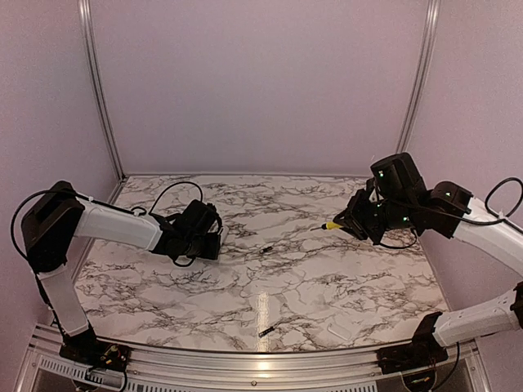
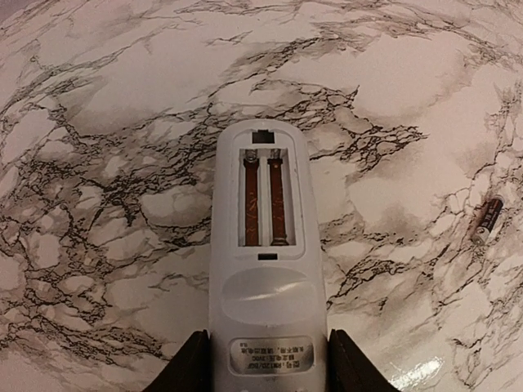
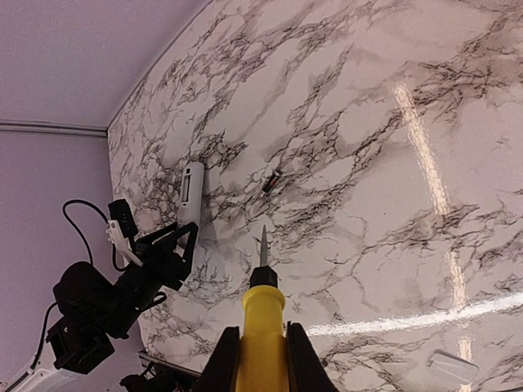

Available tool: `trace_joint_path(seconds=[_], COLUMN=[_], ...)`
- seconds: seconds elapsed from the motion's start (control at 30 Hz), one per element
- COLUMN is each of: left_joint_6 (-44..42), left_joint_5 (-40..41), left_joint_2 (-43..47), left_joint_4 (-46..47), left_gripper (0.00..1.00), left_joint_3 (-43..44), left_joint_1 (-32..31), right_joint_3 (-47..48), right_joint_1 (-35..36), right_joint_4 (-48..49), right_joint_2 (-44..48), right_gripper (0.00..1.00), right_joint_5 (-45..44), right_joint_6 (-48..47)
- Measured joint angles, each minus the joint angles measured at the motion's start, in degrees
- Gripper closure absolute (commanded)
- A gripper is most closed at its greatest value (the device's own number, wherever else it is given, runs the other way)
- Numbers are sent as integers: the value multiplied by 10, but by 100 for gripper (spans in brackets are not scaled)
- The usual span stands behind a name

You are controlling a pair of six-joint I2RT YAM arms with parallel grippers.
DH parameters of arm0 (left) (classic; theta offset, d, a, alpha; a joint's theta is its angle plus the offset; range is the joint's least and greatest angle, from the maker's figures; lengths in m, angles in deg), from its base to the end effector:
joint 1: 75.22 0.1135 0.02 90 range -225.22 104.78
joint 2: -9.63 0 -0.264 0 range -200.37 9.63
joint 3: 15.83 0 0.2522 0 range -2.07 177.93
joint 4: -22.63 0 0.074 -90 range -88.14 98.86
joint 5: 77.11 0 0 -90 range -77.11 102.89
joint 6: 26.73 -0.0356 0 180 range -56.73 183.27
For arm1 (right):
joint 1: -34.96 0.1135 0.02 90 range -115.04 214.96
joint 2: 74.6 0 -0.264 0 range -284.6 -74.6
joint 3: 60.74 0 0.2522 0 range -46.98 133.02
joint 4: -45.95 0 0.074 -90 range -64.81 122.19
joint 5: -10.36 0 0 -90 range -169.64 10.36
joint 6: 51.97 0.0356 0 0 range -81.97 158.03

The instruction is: Unload the batteries from the remote control

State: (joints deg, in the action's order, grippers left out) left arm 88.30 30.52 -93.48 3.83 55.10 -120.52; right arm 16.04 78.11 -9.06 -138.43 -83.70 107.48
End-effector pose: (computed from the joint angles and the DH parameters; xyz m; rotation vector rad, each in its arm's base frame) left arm 0.2618 -0.2492 0.1525 0.2936 2.3950 -0.1862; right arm 0.1700 0.1559 0.3336 0.6031 2.4095 0.8698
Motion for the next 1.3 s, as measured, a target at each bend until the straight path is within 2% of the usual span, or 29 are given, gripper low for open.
trace_joint_path(seconds=[0.23, 0.47, 0.6, 0.7, 0.83, 0.9, 1.1, 1.3], left_joint_6=[33, 56, 71, 78, 84, 86, 77, 38], left_joint_5=[-1, -4, -6, -7, -7, -5, 8, 51], left_joint_2=[-3, -9, -15, -19, -19, -19, -8, 58], left_joint_4=[21, 35, 37, 37, 33, 32, 26, 12], left_gripper=[87, 63, 53, 40, 12, 3, 1, 1], left_joint_3=[-18, -26, -26, -26, -26, -26, -31, -44], left_joint_1=[0, 0, 0, 0, 0, 0, 0, 0], right_joint_3=[-7, -11, -11, -11, -13, -14, -14, -14], right_joint_1=[0, 0, 0, 0, 0, 0, 0, 0], right_joint_4=[0, 0, 1, 1, 1, 1, 1, 1], right_joint_2=[1, 1, 1, 1, 1, 1, 1, 1], right_gripper=[100, 100, 100, 100, 100, 100, 100, 100], right_joint_5=[1, 1, 1, 1, 1, 1, 1, 0], right_joint_6=[2, 4, 4, 4, 4, 4, 4, 4])
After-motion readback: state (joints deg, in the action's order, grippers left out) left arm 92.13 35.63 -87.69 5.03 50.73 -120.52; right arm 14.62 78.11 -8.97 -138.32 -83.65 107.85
